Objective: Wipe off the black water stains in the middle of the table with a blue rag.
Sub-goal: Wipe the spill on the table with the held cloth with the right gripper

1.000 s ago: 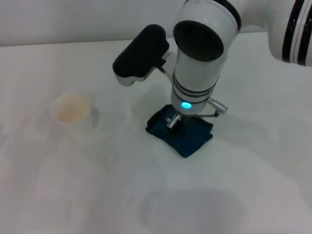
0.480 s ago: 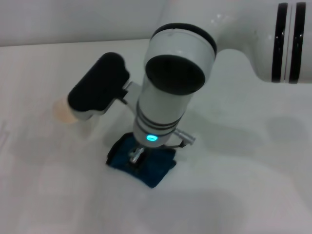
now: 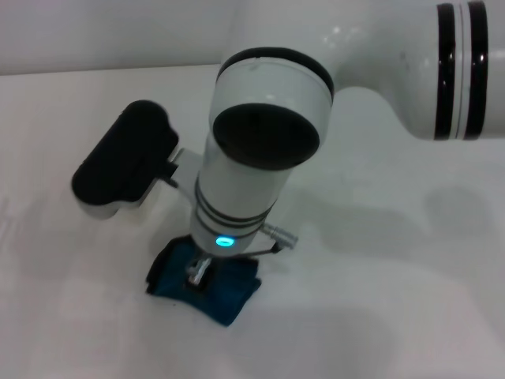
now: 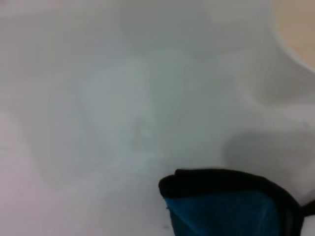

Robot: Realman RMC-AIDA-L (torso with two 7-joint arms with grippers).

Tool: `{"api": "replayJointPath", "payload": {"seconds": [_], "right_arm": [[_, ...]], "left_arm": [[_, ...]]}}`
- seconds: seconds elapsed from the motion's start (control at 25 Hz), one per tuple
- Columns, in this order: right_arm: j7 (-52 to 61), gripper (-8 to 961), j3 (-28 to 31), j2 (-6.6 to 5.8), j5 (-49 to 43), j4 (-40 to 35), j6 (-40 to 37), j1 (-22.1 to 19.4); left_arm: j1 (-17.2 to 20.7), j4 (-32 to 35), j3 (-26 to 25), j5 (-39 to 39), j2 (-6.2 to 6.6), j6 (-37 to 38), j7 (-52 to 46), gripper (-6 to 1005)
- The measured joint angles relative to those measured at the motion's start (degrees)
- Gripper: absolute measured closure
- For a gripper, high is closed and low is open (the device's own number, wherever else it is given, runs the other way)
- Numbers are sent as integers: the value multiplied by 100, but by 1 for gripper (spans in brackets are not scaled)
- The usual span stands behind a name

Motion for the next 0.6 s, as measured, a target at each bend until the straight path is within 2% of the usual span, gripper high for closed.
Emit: {"api": "replayJointPath", "payload": {"seconds": [0.16, 0.32, 0.6], "right_arm": [[-114, 904, 148, 1, -277, 348, 132, -69], [-297, 900, 582, 0, -729, 503, 421, -325], [-734, 893, 1955, -20, -2088, 222, 1320, -1242]], "left_arm": [[19, -1, 0, -11, 1, 26, 1, 118], [1, 0, -2, -16, 7, 31, 1, 118], [-62, -7, -9, -80, 22, 33, -2, 119]]}}
